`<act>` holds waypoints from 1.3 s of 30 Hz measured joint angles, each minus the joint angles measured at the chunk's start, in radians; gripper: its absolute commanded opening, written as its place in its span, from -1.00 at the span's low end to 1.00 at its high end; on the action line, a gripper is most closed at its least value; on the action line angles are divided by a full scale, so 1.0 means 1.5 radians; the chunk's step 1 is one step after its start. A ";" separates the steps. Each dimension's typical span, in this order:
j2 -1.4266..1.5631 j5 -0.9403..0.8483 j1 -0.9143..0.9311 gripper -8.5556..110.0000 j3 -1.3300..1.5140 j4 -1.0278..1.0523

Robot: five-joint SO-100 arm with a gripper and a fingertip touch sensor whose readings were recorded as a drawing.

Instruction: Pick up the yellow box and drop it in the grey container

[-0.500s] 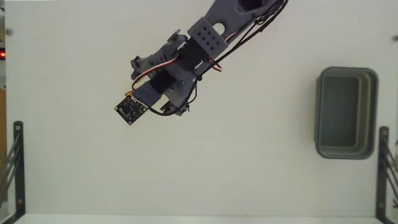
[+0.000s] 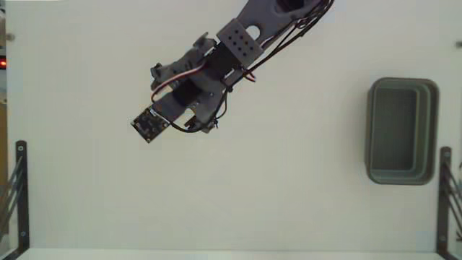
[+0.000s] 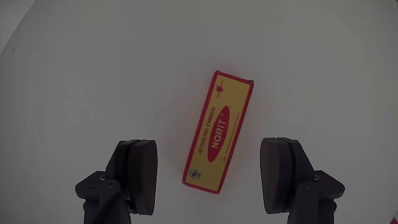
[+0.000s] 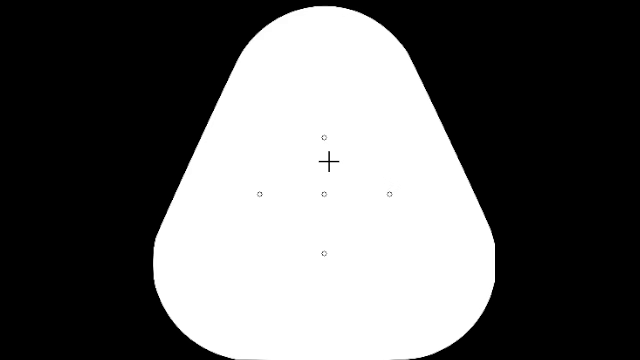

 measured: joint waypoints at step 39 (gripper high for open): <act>0.000 0.001 0.000 1.00 0.074 -0.085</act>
